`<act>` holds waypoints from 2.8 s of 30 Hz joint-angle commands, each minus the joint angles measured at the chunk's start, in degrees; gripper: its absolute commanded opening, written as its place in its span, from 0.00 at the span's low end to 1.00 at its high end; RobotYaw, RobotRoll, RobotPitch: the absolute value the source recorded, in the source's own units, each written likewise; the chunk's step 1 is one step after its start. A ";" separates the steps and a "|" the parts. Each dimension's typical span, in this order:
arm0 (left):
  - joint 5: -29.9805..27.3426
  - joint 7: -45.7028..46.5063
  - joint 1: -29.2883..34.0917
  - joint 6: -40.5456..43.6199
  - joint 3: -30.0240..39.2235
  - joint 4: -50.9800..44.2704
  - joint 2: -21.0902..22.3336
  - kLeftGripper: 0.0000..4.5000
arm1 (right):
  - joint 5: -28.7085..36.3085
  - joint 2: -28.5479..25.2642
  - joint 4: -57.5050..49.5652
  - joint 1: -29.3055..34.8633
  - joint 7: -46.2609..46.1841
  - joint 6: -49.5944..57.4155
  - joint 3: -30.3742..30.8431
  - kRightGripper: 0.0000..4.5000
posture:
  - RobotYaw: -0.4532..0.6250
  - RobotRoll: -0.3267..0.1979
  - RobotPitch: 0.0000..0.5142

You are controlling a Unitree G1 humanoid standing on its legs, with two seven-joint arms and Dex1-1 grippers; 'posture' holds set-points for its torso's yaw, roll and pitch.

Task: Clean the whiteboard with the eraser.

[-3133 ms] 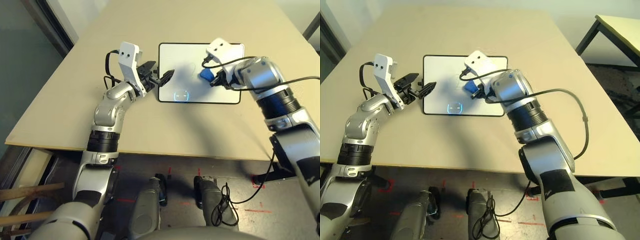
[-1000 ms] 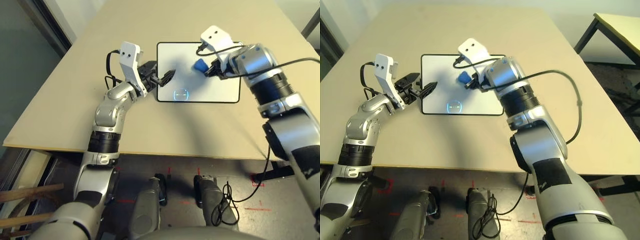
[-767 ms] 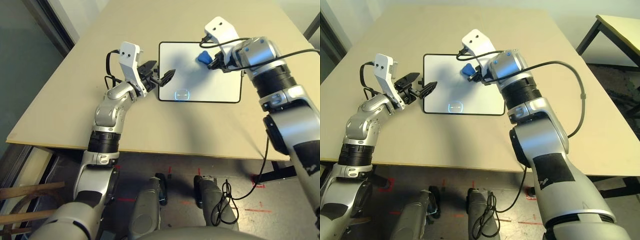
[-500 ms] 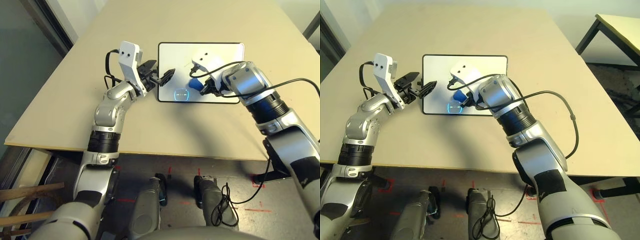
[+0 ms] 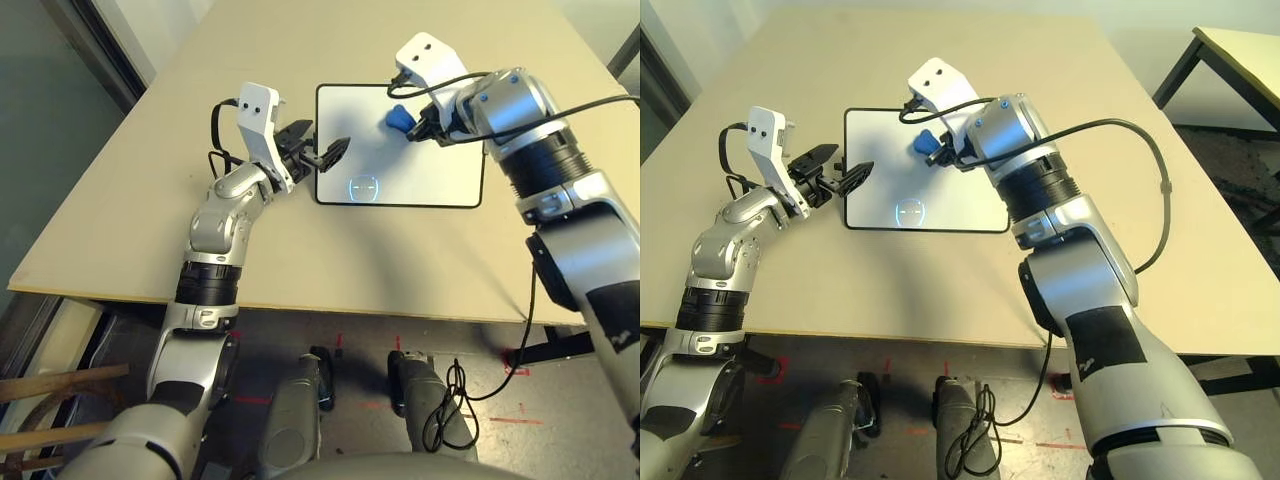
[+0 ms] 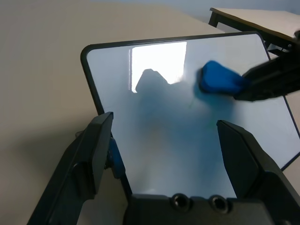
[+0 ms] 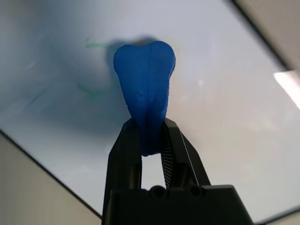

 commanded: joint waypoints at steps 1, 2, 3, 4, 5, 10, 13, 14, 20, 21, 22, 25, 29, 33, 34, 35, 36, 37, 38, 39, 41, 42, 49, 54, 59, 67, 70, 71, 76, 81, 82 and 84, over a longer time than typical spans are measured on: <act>-0.19 0.03 0.55 0.09 -0.27 -0.06 -0.26 1.00 | 0.57 -1.45 -8.26 4.86 2.83 5.30 4.32 0.11 | 0.46 0.62 0.40; -0.18 0.03 0.51 0.09 -0.27 -0.04 -0.26 1.00 | 0.67 -1.82 -10.07 5.75 3.20 6.26 4.98 0.11 | 0.46 0.62 0.40; -0.17 -0.01 0.48 0.08 -0.28 0.00 -0.25 1.00 | 0.73 -2.14 -11.29 6.28 3.52 6.99 5.52 0.11 | 0.46 0.62 0.40; -0.17 -0.03 0.49 0.07 -0.29 0.00 -0.24 1.00 | 0.74 -2.37 -12.00 6.51 3.71 7.43 5.87 0.11 | 0.46 0.62 0.40; -0.16 -0.06 0.49 0.05 -0.30 0.03 -0.22 1.00 | 0.73 -2.51 -12.38 6.58 3.79 7.68 6.03 0.11 | 0.46 0.62 0.40; -0.15 -0.01 0.52 0.07 -0.38 -0.01 -0.36 1.00 | 0.17 -2.27 -8.72 3.76 3.21 5.78 5.21 0.11 | 0.46 0.62 0.39; -0.14 0.03 0.61 0.05 -0.48 -0.09 -0.53 1.00 | -0.18 -1.48 -4.39 0.54 2.47 3.53 3.83 0.11 | 0.46 0.62 0.39; -0.14 0.06 0.65 0.05 -0.48 -0.15 -0.57 1.00 | -0.21 -1.23 -2.95 -0.48 2.19 2.77 3.36 0.11 | 0.46 0.62 0.39; -0.09 0.20 1.02 0.00 -0.48 -0.54 -0.91 1.00 | -0.85 0.52 10.15 -8.64 -1.21 -5.36 -0.57 0.11 | 0.46 0.62 0.39; -0.08 0.25 1.07 -0.02 -0.44 -0.54 -0.95 1.00 | -0.92 0.59 9.08 -7.85 -0.52 -4.72 0.09 0.11 | 0.46 0.62 0.39; -0.07 0.28 1.10 -0.03 -0.42 -0.53 -0.98 1.00 | -1.01 0.65 8.27 -7.25 0.03 -4.23 0.55 0.11 | 0.46 0.62 0.39; -0.12 0.37 1.19 0.05 -0.34 -0.64 -0.95 1.00 | -0.72 -0.38 0.37 -2.21 3.32 0.00 4.02 0.11 | 0.47 0.62 0.40; -0.16 0.35 1.32 0.16 -0.28 -0.72 -0.80 1.00 | -0.29 -2.67 -9.68 3.30 6.17 5.08 7.62 0.11 | 0.47 0.62 0.41; -0.20 0.37 1.36 0.36 -0.29 -0.83 -0.74 1.00 | 0.01 -3.98 -13.98 5.28 7.02 7.36 9.25 0.11 | 0.46 0.62 0.41; -0.21 0.40 1.36 0.43 -0.31 -0.90 -0.77 1.00 | -0.08 -3.85 -13.19 4.82 6.81 7.04 9.00 0.11 | 0.46 0.62 0.41; -0.22 0.42 1.35 0.47 -0.34 -0.92 -0.81 1.00 | -0.22 -3.56 -11.91 4.08 6.47 6.49 8.56 0.11 | 0.46 0.62 0.41; -0.24 0.44 1.37 0.52 -0.35 -1.00 -0.84 1.00 | -0.34 -3.29 -10.78 3.40 6.17 6.00 8.14 0.11 | 0.46 0.62 0.42; -0.24 0.47 1.39 0.55 -0.37 -1.05 -0.87 1.00 | -0.44 -2.85 -9.32 2.49 5.64 5.35 7.45 0.11 | 0.46 0.62 0.42; -0.25 0.50 1.40 0.58 -0.37 -1.10 -0.91 1.00 | -0.58 -2.37 -7.54 1.36 5.07 4.51 6.70 0.11 | 0.46 0.62 0.42; -0.25 0.52 1.42 0.58 -0.37 -1.11 -0.93 1.00 | -0.68 -1.83 -5.45 0.04 4.30 3.43 5.78 0.11 | 0.46 0.62 0.42; -0.23 0.55 1.44 0.58 -0.36 -1.11 -0.97 1.00 | -0.80 -0.94 -1.28 -2.47 3.00 1.19 4.32 0.11 | 0.46 0.62 0.42; -0.23 0.56 1.46 0.58 -0.35 -1.12 -0.98 1.00 | -0.87 -0.57 0.63 -3.53 2.41 0.05 3.73 0.11 | 0.46 0.62 0.42; -0.26 0.71 1.76 0.59 -0.38 -1.30 -1.20 1.00 | -1.23 0.43 5.55 -5.32 1.63 -2.81 2.94 0.11 | 0.46 0.62 0.43; -0.31 0.81 1.89 0.70 -0.36 -1.52 -1.24 1.00 | -1.34 -0.56 -0.85 -0.23 4.05 0.63 6.04 0.11 | 0.46 0.62 0.43; -0.35 0.77 1.99 0.94 -0.49 -1.76 -1.26 1.00 | -1.45 -2.06 -6.57 2.54 6.46 3.36 8.75 0.11 | 0.46 0.62 0.43; -0.34 0.95 2.06 0.96 -0.61 -1.73 -1.64 1.00 | -2.37 -0.04 0.45 -2.32 5.07 -0.74 6.79 0.11 | 0.46 0.62 0.44; -0.33 1.10 2.24 1.01 -0.57 -1.97 -1.81 1.00 | -2.51 1.24 5.24 -5.36 3.99 -3.49 5.35 0.11 | 0.46 0.62 0.44; -0.32 1.14 2.32 1.02 -0.56 -2.05 -1.86 1.00 | -2.52 1.64 6.79 -6.31 3.64 -4.41 4.96 0.11 | 0.46 0.62 0.44; -0.33 1.39 2.84 1.13 -0.49 -2.57 -2.06 1.00 | -3.22 3.04 11.88 -8.49 2.87 -7.65 4.09 0.11 | 0.47 0.62 0.44; -0.45 1.66 3.21 1.33 -0.39 -3.05 -2.03 1.00 | -3.91 2.33 8.51 -5.59 5.26 -5.65 6.12 0.11 | 0.47 0.62 0.45; -0.46 1.68 3.24 1.37 -0.36 -3.09 -2.01 1.00 | -4.00 1.81 6.79 -4.42 6.17 -4.65 6.89 0.11 | 0.47 0.62 0.45; -0.46 1.73 3.26 1.44 -0.34 -3.15 -1.99 1.00 | -4.14 0.38 2.38 -1.73 8.12 -2.26 8.59 0.11 | 0.47 0.62 0.45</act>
